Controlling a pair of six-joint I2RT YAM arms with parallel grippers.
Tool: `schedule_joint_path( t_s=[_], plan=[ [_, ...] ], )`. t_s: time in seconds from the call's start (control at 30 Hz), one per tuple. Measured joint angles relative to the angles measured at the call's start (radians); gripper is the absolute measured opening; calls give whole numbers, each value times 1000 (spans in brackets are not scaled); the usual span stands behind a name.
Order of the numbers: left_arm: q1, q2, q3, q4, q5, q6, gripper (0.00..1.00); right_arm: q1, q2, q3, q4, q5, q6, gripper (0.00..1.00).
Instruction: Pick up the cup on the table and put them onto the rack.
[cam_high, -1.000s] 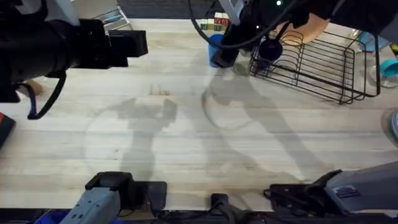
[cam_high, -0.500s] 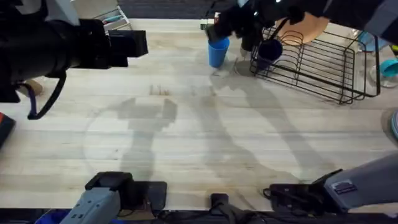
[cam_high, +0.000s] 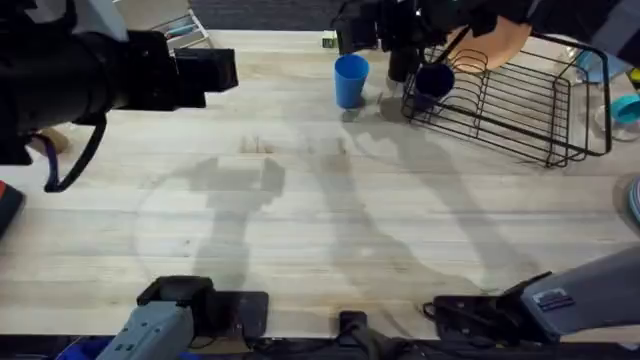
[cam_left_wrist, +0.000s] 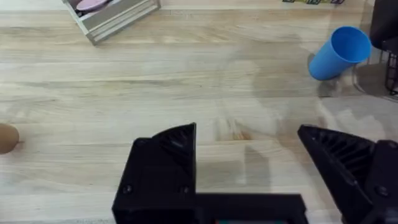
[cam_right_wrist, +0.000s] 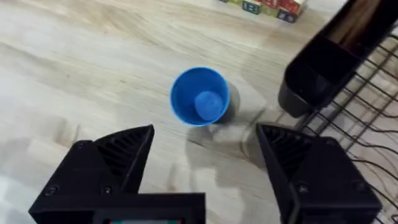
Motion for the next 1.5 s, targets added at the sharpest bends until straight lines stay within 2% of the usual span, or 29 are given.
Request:
schedule_joint_path(
  t_s=[0.13,0.17,0.2,0.6,0.63,0.83,0.9,1.5],
  plan=[
    [0,0,0,0,0,0,993,0,16,0,1,58,35,996],
    [0,0,0,0,0,0,993,0,76,0,15,130,91,996],
    [0,0,0,0,0,0,993,0,92,0,33,146,105,996],
    [0,0,0,0,0,0,993,0,188,0,78,157,189,936],
    [0,0,0,0,0,0,993,0,207,0,85,156,203,899],
    [0,0,0,0,0,0,993,0,219,0,104,154,218,854],
    [0,0,0,0,0,0,993,0,220,0,104,155,221,803],
    [0,0,0,0,0,0,993,0,210,0,103,155,221,798]
  ],
)
